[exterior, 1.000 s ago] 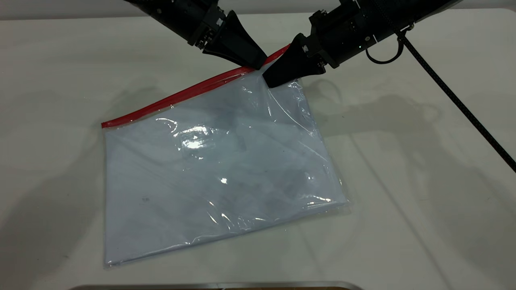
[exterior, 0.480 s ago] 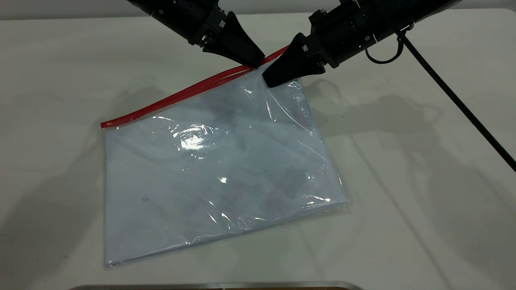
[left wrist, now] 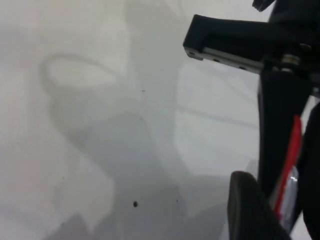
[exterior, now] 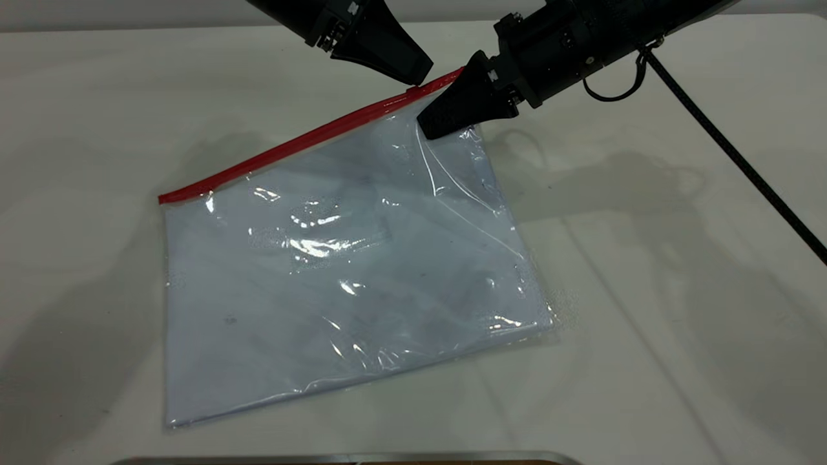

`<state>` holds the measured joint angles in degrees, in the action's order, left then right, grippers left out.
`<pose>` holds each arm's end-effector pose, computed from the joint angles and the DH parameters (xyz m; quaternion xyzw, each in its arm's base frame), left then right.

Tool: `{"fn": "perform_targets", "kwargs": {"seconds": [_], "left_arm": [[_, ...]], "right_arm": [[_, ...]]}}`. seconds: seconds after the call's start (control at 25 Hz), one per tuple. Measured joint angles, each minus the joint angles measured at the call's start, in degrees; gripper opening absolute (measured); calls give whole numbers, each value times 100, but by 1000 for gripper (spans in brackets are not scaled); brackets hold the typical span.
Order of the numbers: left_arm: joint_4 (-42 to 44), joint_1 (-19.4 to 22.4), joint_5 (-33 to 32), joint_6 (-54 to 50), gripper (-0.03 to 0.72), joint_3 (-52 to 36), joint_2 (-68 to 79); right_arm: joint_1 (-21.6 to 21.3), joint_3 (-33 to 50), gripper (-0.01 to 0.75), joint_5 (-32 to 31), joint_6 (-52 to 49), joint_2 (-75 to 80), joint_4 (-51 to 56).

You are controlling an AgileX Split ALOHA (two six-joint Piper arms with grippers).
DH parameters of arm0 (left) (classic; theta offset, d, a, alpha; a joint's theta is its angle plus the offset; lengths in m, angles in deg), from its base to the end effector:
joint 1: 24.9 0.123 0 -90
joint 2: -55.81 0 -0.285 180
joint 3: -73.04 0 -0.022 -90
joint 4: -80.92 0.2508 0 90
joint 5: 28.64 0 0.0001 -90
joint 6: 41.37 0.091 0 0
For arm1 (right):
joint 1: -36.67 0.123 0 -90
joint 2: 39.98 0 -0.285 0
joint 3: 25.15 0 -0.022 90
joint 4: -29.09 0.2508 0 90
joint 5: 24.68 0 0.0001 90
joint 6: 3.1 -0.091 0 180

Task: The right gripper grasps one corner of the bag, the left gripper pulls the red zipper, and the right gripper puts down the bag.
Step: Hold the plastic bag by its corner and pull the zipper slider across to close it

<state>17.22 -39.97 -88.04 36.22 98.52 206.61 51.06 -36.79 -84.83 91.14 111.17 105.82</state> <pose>0.4489 -0.1936 0.0799 0.4157 0.7937 -0.3966 0.1999 0.4117 0.1850 0.0379 -0.3963 0.7725 0.4522 0.2039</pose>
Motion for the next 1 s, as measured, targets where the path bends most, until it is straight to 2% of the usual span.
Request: {"fn": "perform_targets", "kwargs": {"seconds": [0.52, 0.68, 1.0], "left_arm": [[26, 0, -165, 0, 325, 2, 126], [26, 5, -173, 0, 263, 6, 126], [26, 5, -177, 16, 78, 6, 126]], "right_arm": [[0, 0, 33, -78, 196, 0, 0], [0, 0, 33, -78, 200, 0, 23], [-10, 0, 33, -78, 200, 0, 41]]}}
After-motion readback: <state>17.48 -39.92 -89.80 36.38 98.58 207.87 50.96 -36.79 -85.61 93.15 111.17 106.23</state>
